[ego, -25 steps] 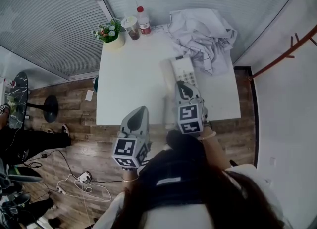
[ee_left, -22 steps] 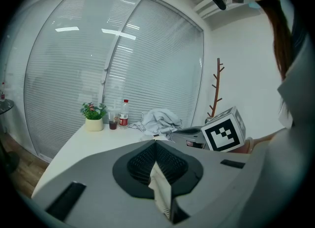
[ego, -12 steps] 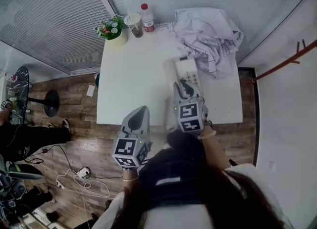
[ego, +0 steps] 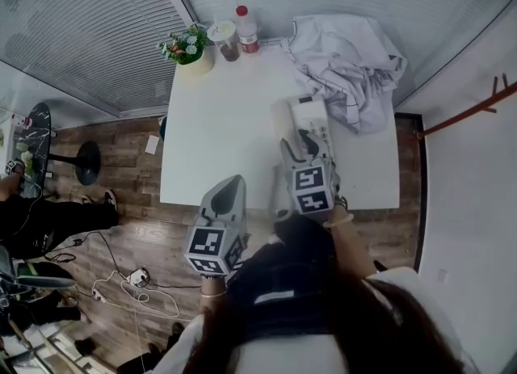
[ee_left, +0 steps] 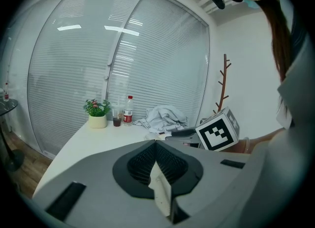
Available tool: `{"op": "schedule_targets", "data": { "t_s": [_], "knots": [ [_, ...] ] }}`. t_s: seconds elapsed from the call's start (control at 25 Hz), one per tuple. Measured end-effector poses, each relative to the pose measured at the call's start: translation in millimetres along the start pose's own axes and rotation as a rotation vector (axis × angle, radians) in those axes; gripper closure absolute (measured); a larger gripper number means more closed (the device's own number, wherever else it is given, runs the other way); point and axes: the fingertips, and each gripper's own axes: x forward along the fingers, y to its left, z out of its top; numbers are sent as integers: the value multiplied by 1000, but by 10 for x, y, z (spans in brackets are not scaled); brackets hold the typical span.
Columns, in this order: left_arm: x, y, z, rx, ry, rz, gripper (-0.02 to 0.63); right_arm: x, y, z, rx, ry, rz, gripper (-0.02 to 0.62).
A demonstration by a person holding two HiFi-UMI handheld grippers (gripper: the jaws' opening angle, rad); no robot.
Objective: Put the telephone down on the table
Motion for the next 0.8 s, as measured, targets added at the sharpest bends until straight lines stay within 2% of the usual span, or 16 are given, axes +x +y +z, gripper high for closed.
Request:
{"op": "schedule_targets", "data": {
  "t_s": [0.16, 0.24, 0.64, 0.68, 0.8],
  "knots": [
    [30, 49, -17, -4, 10, 14, 609, 88, -22, -49, 8, 23, 7, 408],
    [49, 67, -23, -7, 14, 20, 609, 132, -21, -82, 13, 39, 17, 376],
    [144, 131, -37, -27, 30, 39, 609, 319, -51, -142, 25, 72, 35, 374],
    [154, 138, -39, -28, 32, 41, 609, 339, -48, -152, 28, 77, 40, 347],
    [186, 148, -44, -31, 38, 44, 609, 393, -47, -193, 37, 93, 51, 341]
  ]
}}
